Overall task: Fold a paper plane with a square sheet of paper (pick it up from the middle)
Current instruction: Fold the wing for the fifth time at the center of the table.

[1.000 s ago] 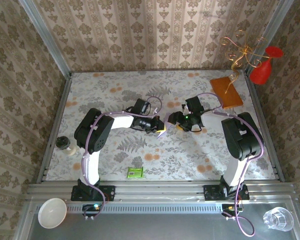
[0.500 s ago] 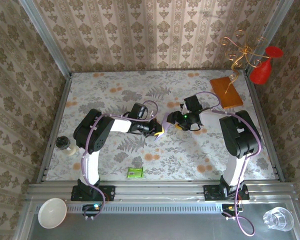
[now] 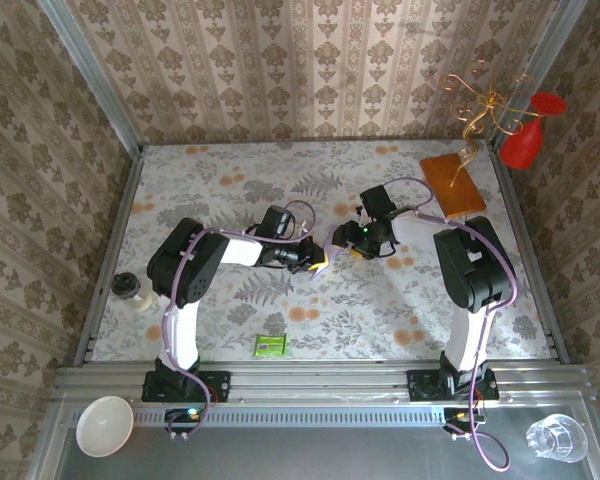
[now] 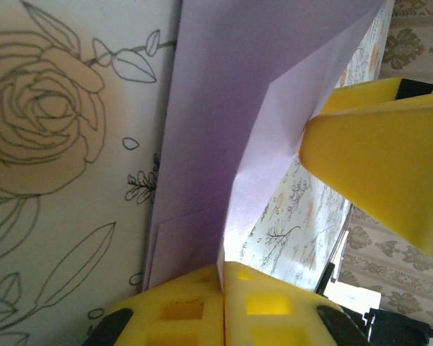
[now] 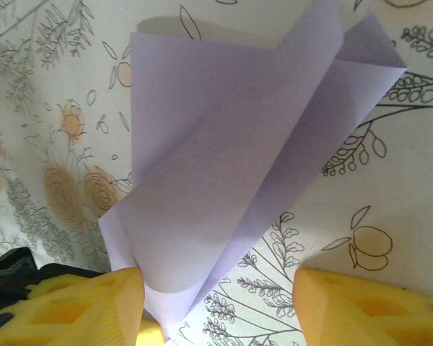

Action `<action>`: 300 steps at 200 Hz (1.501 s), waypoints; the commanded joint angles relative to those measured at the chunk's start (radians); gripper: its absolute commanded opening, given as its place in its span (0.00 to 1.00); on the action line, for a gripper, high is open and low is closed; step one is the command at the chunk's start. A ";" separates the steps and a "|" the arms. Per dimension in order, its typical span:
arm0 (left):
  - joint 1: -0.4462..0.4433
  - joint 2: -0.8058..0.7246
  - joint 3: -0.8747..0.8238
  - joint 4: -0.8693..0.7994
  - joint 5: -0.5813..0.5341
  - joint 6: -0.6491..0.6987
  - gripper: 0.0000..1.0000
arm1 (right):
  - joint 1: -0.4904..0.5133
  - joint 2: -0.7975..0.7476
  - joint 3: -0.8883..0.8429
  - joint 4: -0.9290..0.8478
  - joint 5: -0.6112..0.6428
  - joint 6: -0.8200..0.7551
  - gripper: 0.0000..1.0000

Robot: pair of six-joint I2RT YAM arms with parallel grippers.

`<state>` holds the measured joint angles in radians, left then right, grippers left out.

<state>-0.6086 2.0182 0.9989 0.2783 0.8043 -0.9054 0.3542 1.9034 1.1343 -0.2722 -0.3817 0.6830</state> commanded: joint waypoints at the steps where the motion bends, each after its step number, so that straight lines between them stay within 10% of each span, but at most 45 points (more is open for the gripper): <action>1: 0.004 -0.023 -0.013 0.006 -0.004 0.003 0.12 | 0.034 0.095 0.014 -0.062 0.119 -0.010 0.61; 174: 0.003 -0.099 -0.016 -0.089 -0.034 0.044 0.31 | 0.054 0.212 0.115 -0.200 0.213 0.012 0.62; 300: -0.060 -0.172 0.014 -0.357 -0.275 0.206 0.42 | 0.054 0.218 0.117 -0.206 0.210 0.009 0.62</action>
<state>-0.6624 1.8503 0.9852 -0.0097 0.5816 -0.7536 0.3981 1.9900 1.3029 -0.4900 -0.2649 0.6952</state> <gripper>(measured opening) 0.415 0.619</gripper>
